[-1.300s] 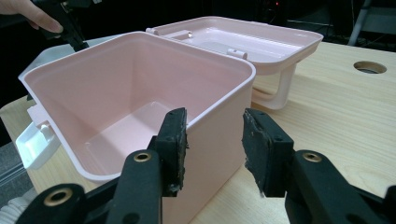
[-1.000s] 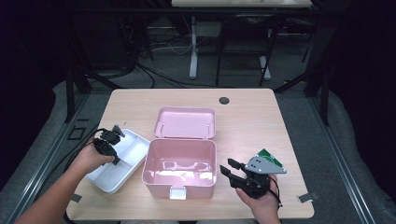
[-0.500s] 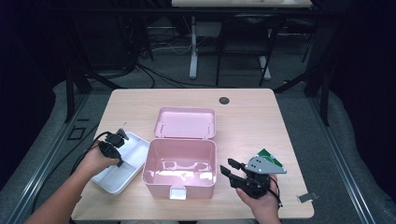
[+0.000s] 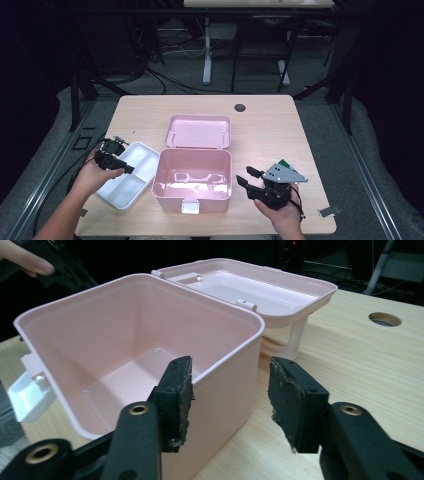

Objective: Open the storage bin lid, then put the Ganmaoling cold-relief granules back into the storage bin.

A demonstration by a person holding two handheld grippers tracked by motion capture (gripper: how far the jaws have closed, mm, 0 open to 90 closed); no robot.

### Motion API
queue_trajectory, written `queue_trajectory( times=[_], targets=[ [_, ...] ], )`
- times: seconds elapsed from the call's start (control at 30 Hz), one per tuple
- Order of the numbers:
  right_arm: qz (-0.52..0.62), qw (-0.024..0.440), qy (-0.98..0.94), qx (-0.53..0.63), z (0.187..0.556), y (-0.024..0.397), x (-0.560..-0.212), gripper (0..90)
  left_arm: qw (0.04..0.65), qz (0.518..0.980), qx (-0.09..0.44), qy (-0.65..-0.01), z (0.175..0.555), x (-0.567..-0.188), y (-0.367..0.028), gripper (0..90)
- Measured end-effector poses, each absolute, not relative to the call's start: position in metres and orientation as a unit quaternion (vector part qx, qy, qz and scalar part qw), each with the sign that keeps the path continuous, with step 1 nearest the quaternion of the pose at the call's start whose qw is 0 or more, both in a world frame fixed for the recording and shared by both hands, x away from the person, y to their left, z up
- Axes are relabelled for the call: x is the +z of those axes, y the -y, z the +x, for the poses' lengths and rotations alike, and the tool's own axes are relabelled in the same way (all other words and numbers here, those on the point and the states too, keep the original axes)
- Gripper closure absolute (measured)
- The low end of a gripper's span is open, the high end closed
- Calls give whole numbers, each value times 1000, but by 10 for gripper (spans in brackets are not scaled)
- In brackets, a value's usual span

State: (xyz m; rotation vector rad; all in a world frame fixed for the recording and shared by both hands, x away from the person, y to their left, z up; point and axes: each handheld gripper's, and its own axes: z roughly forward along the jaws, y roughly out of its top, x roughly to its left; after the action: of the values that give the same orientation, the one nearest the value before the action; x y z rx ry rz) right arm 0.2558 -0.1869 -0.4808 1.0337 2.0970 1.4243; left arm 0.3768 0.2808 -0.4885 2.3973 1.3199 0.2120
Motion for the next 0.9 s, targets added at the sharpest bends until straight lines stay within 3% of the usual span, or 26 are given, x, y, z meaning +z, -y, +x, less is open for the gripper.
queue_trajectory(
  times=[0.17,0.3,0.43,0.63,0.9],
  targets=[
    [369,212,-772,472,264,184,-477,445,213,857,103,-458,375,-480,-280,506],
    [370,216,-783,451,270,183,-475,424,215,855,94,-462,374,-479,-280,501],
    [367,209,-803,422,280,185,-471,392,175,861,102,-467,371,-474,-279,481],
    [379,183,-830,366,292,187,-465,390,185,875,67,-442,364,-473,-273,451],
    [364,197,-854,315,304,181,-449,356,204,872,62,-440,361,-466,-274,411]
  ],
)
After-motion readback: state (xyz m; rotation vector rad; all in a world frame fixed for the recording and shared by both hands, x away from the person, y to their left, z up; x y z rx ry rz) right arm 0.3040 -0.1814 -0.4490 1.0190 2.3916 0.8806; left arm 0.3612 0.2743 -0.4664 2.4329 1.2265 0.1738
